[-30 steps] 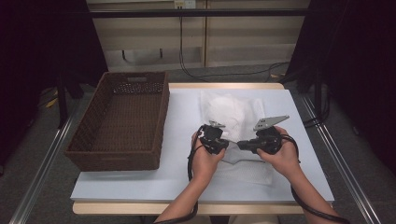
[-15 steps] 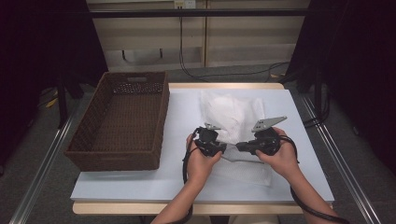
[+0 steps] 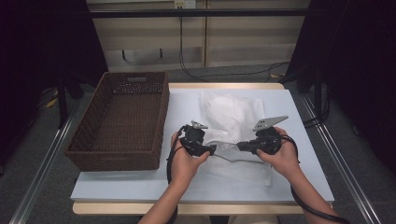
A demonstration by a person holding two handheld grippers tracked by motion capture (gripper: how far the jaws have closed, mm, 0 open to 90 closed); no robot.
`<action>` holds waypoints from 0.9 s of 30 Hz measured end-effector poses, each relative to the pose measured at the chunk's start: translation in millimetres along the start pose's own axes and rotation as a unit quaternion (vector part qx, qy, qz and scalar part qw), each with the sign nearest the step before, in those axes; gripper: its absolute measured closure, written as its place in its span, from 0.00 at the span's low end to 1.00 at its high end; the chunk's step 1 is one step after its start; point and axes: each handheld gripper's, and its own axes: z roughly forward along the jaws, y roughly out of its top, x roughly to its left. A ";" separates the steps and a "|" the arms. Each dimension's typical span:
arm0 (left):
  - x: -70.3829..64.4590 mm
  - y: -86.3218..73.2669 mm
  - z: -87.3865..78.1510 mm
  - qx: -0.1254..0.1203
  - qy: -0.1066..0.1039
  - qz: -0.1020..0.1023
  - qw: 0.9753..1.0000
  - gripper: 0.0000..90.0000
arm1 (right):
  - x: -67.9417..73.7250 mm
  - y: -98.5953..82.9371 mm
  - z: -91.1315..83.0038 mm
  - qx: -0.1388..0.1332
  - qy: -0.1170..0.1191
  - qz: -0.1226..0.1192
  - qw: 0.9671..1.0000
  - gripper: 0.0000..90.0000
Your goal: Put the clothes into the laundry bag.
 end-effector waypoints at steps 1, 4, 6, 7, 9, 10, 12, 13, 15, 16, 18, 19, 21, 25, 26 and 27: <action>0.9 0.0 2.2 0.000 0.001 -0.001 1.000 0.44 | -0.3 0.2 -0.3 -0.001 0.000 0.000 1.000 1.00; 3.6 1.1 9.9 0.009 0.021 0.014 1.000 0.38 | -0.6 0.4 -0.8 -0.002 0.000 0.003 1.000 1.00; 6.0 2.7 16.5 0.010 0.024 0.020 0.999 0.37 | -0.7 0.4 -0.4 -0.003 0.000 0.000 1.000 1.00; 7.6 3.6 20.0 0.010 0.021 0.026 0.999 0.37 | -0.7 0.5 -0.3 -0.002 0.001 0.001 1.000 1.00; 8.4 5.2 26.2 0.013 0.015 0.022 1.000 0.37 | -0.6 0.7 -0.4 -0.004 0.000 0.002 1.000 1.00; 8.6 5.3 28.7 0.009 0.011 0.025 1.000 0.39 | -0.6 0.9 -0.5 -0.004 0.000 0.002 1.000 1.00; 9.6 6.7 29.7 0.013 0.010 0.040 0.999 0.49 | -0.9 0.7 -0.7 -0.005 -0.001 0.002 1.000 1.00; 9.5 7.1 29.2 0.010 0.005 0.039 0.999 0.56 | -1.0 0.7 -0.8 -0.005 -0.001 0.003 1.000 1.00; 8.4 7.4 27.1 0.012 0.001 0.028 1.000 0.73 | -1.2 0.5 -0.5 -0.006 0.001 0.005 1.000 1.00; 8.0 7.7 25.0 0.014 -0.006 0.026 1.000 0.82 | -1.3 0.5 -0.1 -0.005 0.003 0.003 1.000 1.00; 6.7 8.0 21.5 0.026 -0.005 0.024 0.999 0.97 | -0.8 0.7 0.5 -0.006 0.004 0.003 1.000 1.00; 6.1 7.8 18.0 0.030 -0.012 0.019 0.999 0.99 | -0.4 0.7 0.8 -0.006 0.004 0.002 1.000 1.00; 3.7 6.3 8.5 0.034 -0.016 0.023 0.999 1.00 | -0.3 0.5 0.9 -0.004 0.004 0.001 1.000 0.99; -0.4 -2.9 -6.5 0.041 -0.018 0.041 0.998 1.00 | -1.4 -1.4 0.0 -0.004 0.003 0.005 1.000 0.99; -1.2 -4.9 -8.1 0.045 -0.021 0.043 0.998 1.00 | -1.2 -2.0 1.0 0.001 0.006 0.006 1.000 0.99; -2.7 -8.1 -8.9 0.046 -0.016 0.046 0.998 1.00 | -0.5 -2.5 2.1 0.006 0.007 0.007 1.000 0.99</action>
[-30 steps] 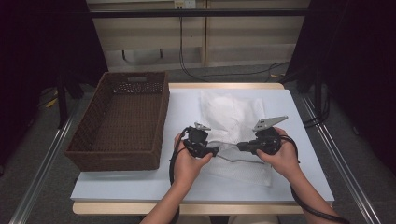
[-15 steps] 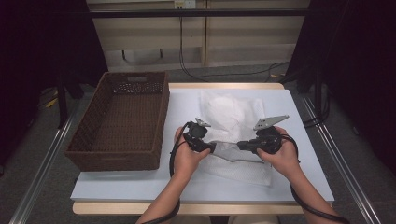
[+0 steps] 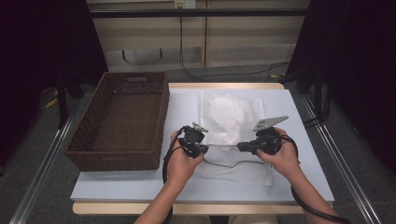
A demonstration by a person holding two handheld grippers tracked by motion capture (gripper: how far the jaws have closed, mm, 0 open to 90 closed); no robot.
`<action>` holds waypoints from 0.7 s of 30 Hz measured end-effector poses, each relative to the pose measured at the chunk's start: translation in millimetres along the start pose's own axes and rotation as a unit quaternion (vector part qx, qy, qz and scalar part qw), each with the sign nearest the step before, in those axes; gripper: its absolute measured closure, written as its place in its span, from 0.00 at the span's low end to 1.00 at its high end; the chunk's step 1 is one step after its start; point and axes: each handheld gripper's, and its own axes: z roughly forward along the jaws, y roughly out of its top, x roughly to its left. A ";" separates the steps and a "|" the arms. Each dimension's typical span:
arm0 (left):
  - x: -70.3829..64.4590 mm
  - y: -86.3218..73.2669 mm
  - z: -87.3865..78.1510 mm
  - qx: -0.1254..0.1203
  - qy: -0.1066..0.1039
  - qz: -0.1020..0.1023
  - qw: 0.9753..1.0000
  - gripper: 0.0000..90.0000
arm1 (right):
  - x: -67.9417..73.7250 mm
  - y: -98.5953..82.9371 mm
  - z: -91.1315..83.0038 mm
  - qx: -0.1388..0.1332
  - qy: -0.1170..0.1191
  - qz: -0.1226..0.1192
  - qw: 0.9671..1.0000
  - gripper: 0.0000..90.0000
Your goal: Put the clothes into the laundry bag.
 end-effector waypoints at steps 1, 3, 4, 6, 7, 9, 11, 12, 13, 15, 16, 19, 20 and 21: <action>-1.0 -2.8 -0.5 0.004 0.009 0.004 1.000 1.00 | 0.6 -0.5 1.5 0.005 0.000 0.000 1.000 0.98; -0.2 -8.9 1.6 0.011 0.009 0.004 1.000 1.00 | 2.0 -1.4 4.1 0.015 0.005 0.003 1.000 0.97; 1.2 -12.0 2.4 0.014 0.004 0.004 1.000 1.00 | 2.1 -1.6 4.3 0.016 0.004 0.002 1.000 0.97; 2.9 -17.7 4.6 0.019 0.002 0.004 1.000 1.00 | 2.2 -1.3 2.7 0.013 0.002 0.006 1.000 0.95; 3.9 -19.9 5.6 0.016 0.001 0.002 1.000 0.99 | 1.4 -1.0 1.2 0.008 0.005 0.007 1.000 0.95; 3.7 -21.9 6.4 0.013 0.007 0.007 1.000 0.99 | 0.7 -0.4 -0.7 0.003 -0.005 0.009 1.000 0.95; 1.8 -22.2 6.0 0.013 0.012 0.014 1.000 0.99 | 0.2 -0.3 1.0 -0.012 -0.009 0.011 1.000 0.94; 0.7 -22.1 6.4 0.012 0.014 0.020 1.000 0.99 | 0.7 -0.1 2.9 -0.020 -0.008 0.013 1.000 0.96; 0.4 -22.1 6.5 0.013 0.016 0.024 1.000 0.99 | 1.7 0.7 5.0 -0.019 -0.011 0.010 1.000 0.97; -1.2 -22.5 7.5 0.014 0.018 0.028 0.999 0.99 | 5.2 2.4 10.7 -0.021 -0.014 0.003 1.000 0.99; -1.1 -22.8 7.9 0.014 0.016 0.031 0.999 0.99 | 7.6 3.2 14.1 -0.019 -0.012 -0.002 1.000 0.99; -0.8 -24.5 9.1 0.013 0.016 0.030 0.999 0.99 | 13.5 2.6 24.1 -0.004 -0.009 -0.016 1.000 1.00; -0.6 -25.0 8.8 0.014 0.017 0.030 0.999 0.99 | 14.4 1.3 27.5 0.002 -0.009 -0.017 1.000 1.00; -0.2 -25.3 8.3 0.013 0.018 0.028 0.999 0.98 | 15.0 -0.4 30.9 0.009 -0.012 -0.020 1.000 1.00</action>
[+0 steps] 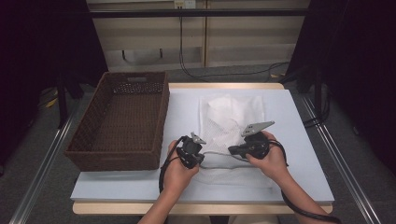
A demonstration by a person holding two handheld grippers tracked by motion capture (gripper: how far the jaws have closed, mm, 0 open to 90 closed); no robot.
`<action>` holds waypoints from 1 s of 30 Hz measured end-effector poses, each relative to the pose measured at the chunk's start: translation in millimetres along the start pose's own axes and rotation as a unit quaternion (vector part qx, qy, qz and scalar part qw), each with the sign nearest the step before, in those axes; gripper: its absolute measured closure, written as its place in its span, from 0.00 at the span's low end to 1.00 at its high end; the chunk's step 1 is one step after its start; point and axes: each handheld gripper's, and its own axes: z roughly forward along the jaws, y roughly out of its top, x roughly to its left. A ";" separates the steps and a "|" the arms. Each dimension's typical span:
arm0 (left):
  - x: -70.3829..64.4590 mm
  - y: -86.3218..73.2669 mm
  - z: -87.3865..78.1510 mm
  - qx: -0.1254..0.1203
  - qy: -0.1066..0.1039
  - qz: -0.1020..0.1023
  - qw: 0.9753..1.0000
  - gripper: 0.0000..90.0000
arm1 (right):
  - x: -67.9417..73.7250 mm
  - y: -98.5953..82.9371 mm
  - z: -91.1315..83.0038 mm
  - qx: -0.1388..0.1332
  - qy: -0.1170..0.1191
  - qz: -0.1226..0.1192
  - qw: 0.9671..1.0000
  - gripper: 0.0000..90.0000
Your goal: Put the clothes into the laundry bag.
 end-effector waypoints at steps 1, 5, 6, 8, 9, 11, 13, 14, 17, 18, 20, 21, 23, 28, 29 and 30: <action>0.3 -0.3 -0.3 -0.001 0.003 -0.003 1.000 0.98 | 0.2 -1.8 2.8 0.008 0.004 -0.002 1.000 1.00; 2.9 -1.9 -2.0 -0.002 0.005 -0.010 1.000 0.97 | -0.1 -7.1 6.6 0.029 0.005 -0.003 1.000 1.00; 4.0 -2.2 -2.4 0.000 0.005 -0.009 1.000 0.97 | 0.5 -8.3 6.8 0.032 0.010 -0.002 0.999 1.00; 4.4 -3.2 -2.8 -0.003 0.001 -0.020 1.000 0.91 | 0.9 -9.8 6.2 0.037 0.005 -0.003 0.999 1.00; 4.7 -3.4 -3.9 -0.005 0.005 -0.019 1.000 0.89 | 0.3 -10.2 5.0 0.037 0.006 -0.001 0.999 1.00; 5.3 -4.1 -6.8 -0.017 -0.001 -0.037 0.999 0.78 | -1.5 -9.3 1.8 0.028 0.008 0.000 1.000 0.97; 6.6 -5.0 -9.8 -0.025 -0.002 -0.050 0.998 0.68 | -2.5 -7.2 -3.2 0.021 0.013 0.006 1.000 0.95; 8.8 -5.6 -12.5 -0.022 -0.001 -0.048 0.999 0.61 | -2.4 -6.0 -5.9 0.020 0.011 0.009 1.000 0.92; 10.2 -8.2 -16.4 -0.028 -0.005 -0.068 0.997 0.50 | -3.0 -2.3 -13.0 0.007 0.007 0.011 1.000 0.83; 10.2 -8.9 -18.0 -0.030 -0.007 -0.074 0.997 0.46 | -3.6 -1.1 -15.0 0.003 0.006 0.014 1.000 0.80; 10.0 -10.0 -20.6 -0.029 -0.017 -0.095 0.995 0.43 | -3.6 1.5 -18.3 -0.001 0.004 0.021 1.000 0.76; 9.9 -10.6 -21.3 -0.031 -0.014 -0.101 0.994 0.40 | -3.7 2.8 -19.4 -0.005 0.004 0.019 1.000 0.74; 10.7 -12.2 -22.3 -0.024 -0.014 -0.107 0.994 0.41 | -3.1 4.9 -21.0 -0.009 0.001 0.020 1.000 0.72; 12.0 -18.8 -20.4 -0.012 -0.024 -0.127 0.992 0.47 | -2.1 9.3 -21.4 -0.013 -0.005 0.020 1.000 0.69; 12.3 -19.8 -20.8 -0.012 -0.018 -0.133 0.991 0.47 | -1.9 10.2 -21.0 -0.015 -0.002 0.021 1.000 0.68; 13.1 -20.7 -21.6 -0.010 -0.019 -0.133 0.991 0.48 | -1.4 11.1 -20.7 -0.014 -0.002 0.021 1.000 0.67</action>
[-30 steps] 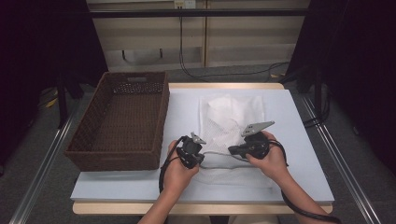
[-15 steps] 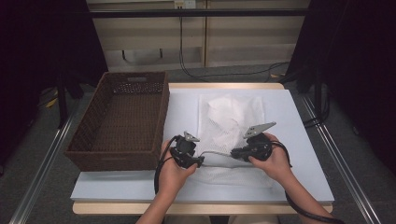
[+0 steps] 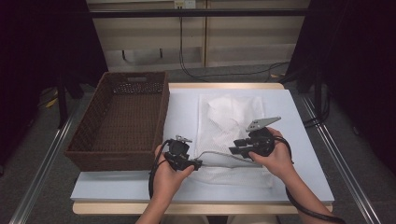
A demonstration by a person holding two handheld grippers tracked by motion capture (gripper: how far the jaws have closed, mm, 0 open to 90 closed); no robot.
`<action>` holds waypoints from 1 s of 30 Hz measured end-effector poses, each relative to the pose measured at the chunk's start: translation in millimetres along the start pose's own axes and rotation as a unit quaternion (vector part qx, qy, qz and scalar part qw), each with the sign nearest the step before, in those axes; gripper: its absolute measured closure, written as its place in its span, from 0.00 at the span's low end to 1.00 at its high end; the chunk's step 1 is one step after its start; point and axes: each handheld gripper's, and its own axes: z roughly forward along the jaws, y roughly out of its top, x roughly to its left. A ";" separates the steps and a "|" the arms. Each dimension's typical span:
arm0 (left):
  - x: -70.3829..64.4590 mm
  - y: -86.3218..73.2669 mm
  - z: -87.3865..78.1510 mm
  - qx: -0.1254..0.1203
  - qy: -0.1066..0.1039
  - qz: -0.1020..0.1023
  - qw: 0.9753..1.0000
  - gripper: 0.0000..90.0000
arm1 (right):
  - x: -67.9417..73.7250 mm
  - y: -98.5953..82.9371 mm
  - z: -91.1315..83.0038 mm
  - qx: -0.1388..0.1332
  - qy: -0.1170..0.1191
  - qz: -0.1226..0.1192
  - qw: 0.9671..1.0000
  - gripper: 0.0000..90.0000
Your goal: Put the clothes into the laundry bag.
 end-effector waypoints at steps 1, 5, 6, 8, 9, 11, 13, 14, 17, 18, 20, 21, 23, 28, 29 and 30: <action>0.7 -0.8 -0.3 0.005 -0.002 -0.006 1.000 0.50 | 0.5 0.8 0.6 -0.002 -0.001 -0.002 1.000 0.67; 2.1 -5.4 2.5 0.019 0.010 -0.008 1.000 0.54 | 2.6 3.6 3.0 -0.001 0.004 -0.007 1.000 0.67; 2.9 -6.6 3.6 0.022 0.007 -0.009 1.000 0.55 | 3.1 4.2 3.7 -0.002 0.006 -0.009 1.000 0.66; 3.2 -8.7 6.5 0.030 0.011 -0.006 0.999 0.57 | 4.1 5.3 5.1 -0.002 0.009 -0.009 1.000 0.66; 4.3 -9.7 8.5 0.037 0.012 -0.007 0.999 0.59 | 4.6 5.8 5.9 -0.001 0.011 -0.010 1.000 0.66; 5.5 -11.2 11.0 0.042 0.011 -0.003 0.999 0.61 | 5.8 6.8 6.8 -0.003 0.009 -0.009 1.000 0.65; 4.5 -10.9 11.4 0.041 0.016 -0.004 0.999 0.64 | 6.3 7.8 7.3 -0.005 0.011 -0.012 1.000 0.65; 4.4 -10.9 11.5 0.040 0.018 -0.004 0.999 0.65 | 6.7 8.2 6.9 -0.006 0.008 -0.012 1.000 0.65; 3.5 -10.8 11.8 0.040 0.027 0.004 0.999 0.72 | 7.1 8.6 7.0 -0.007 0.010 -0.012 1.000 0.65; 3.4 -10.8 12.1 0.038 0.025 0.001 0.999 0.74 | 7.1 8.7 7.0 -0.007 0.011 -0.012 1.000 0.65; 3.1 -10.3 12.5 0.042 0.018 0.001 0.999 0.80 | 7.0 9.2 6.6 -0.009 0.014 -0.013 1.000 0.65; 2.8 -10.1 13.7 0.043 0.007 -0.007 0.999 0.84 | 7.1 9.3 6.5 -0.009 0.014 -0.013 1.000 0.64; 2.4 -9.3 13.6 0.048 0.012 -0.003 0.999 0.84 | 7.4 9.5 6.6 -0.009 0.014 -0.011 1.000 0.64; 8.0 -10.8 12.0 0.052 0.009 -0.015 0.999 0.99 | 8.9 9.8 8.5 -0.007 0.011 -0.014 1.000 0.63; 7.8 -10.9 11.3 0.056 0.007 -0.018 0.998 0.99 | 8.9 9.8 8.6 -0.006 0.013 -0.014 1.000 0.63; 7.1 -10.7 10.3 0.060 0.008 -0.020 0.998 0.99 | 8.8 9.8 8.7 -0.006 0.013 -0.014 1.000 0.63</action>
